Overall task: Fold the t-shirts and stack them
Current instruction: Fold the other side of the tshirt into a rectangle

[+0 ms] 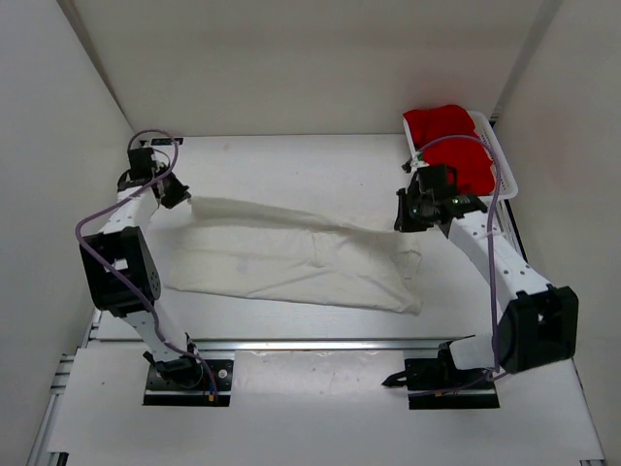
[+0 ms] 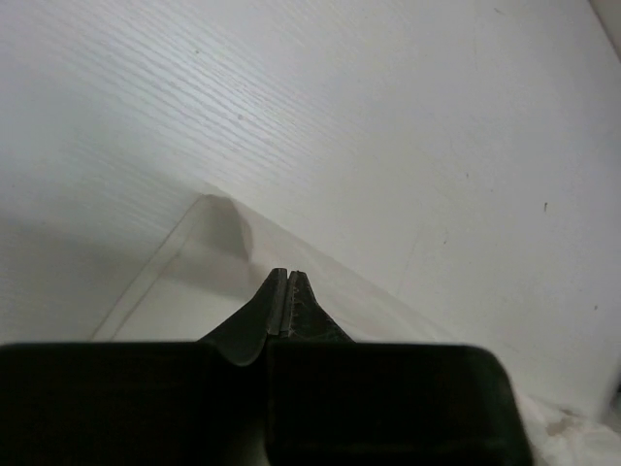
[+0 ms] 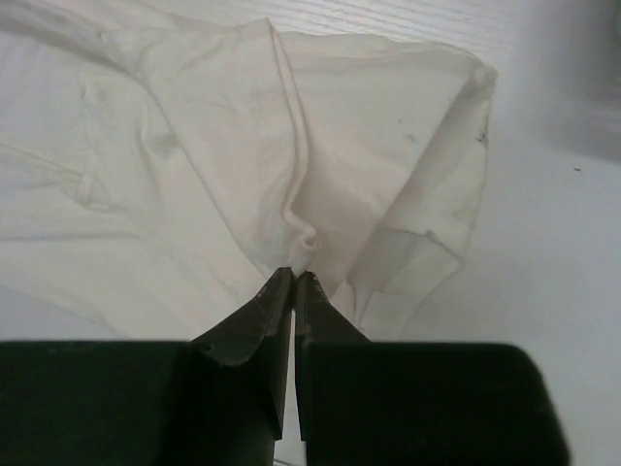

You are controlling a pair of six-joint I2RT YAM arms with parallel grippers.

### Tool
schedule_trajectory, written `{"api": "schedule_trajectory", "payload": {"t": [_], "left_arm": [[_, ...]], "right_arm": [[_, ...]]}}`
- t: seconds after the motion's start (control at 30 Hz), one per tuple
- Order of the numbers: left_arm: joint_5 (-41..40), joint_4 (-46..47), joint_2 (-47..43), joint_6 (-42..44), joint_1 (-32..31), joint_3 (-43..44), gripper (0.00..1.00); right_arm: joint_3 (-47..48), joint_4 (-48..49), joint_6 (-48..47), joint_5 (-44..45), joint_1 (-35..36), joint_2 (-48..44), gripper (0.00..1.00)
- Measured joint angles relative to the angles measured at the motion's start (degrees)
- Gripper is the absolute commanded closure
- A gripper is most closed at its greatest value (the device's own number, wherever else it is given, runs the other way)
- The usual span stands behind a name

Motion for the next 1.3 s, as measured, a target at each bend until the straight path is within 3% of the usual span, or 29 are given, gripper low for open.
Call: {"api": "schedule_trajectory", "payload": {"t": [0.4, 0.53, 0.6, 0.7, 0.73, 0.77, 0.83, 0.87, 0.93, 1.0, 1.03, 1.1, 1.17, 1.3], "left_arm": [[5.9, 5.25, -10.82, -4.59, 8.2, -17.57, 1.0], [6.36, 6.45, -13.31, -5.68, 9.99, -22.75, 0.75], [7.08, 7.26, -13.33, -6.56, 10.97, -24.5, 0.53], [8.55, 8.33, -13.7, -8.81, 12.55, -26.51, 0.35], [8.98, 8.96, -14.25, -9.66, 12.87, -27.06, 0.32], [9.33, 9.6, -15.26, -10.71, 13.09, -27.58, 0.28], [9.22, 11.28, -18.21, -12.55, 12.57, -28.33, 0.33], [9.2, 12.09, -19.54, -13.33, 11.58, -28.33, 0.36], [9.09, 14.67, -22.47, -14.32, 7.89, -28.33, 0.41], [8.41, 17.18, -25.16, -14.93, 1.84, -28.33, 0.45], [8.22, 18.14, -26.1, -15.1, -1.57, -28.33, 0.46], [6.97, 20.09, -27.63, -15.04, -10.01, -28.68, 0.47], [6.12, 22.01, -28.94, -15.13, -18.71, -30.32, 0.48], [5.44, 24.37, -31.71, -15.39, -30.73, -36.33, 0.5]], "right_arm": [[-26.97, 5.29, 7.93, 2.97, 3.65, -19.39, 1.0], [-32.96, 6.45, 12.07, 2.29, 3.63, -23.54, 0.96], [-34.97, 7.23, 13.46, 1.79, 3.67, -23.61, 0.93], [-36.33, 6.93, 15.02, 2.49, 4.7, -23.61, 0.77], [-36.28, 6.88, 15.04, 3.1, 5.33, -23.78, 0.68], [-36.06, 6.71, 15.02, 4.11, 6.01, -24.06, 0.67], [-34.51, 6.27, 14.27, 6.36, 6.97, -24.39, 0.63], [-33.42, 6.4, 13.75, 6.75, 7.04, -24.35, 0.64], [-30.4, 7.72, 13.09, 6.88, 7.23, -22.99, 0.88], [-27.85, 11.72, 13.05, 7.34, 8.44, -20.13, 1.0], [-27.06, 13.94, 13.22, 7.58, 9.53, -18.49, 1.0], [-26.03, 19.28, 13.22, 7.65, 12.31, -14.01, 0.95], [-25.16, 23.76, 13.35, 7.1, 14.03, -9.05, 0.74], [-22.93, 29.14, 12.2, 5.27, 14.14, -0.52, 0.62]]}}
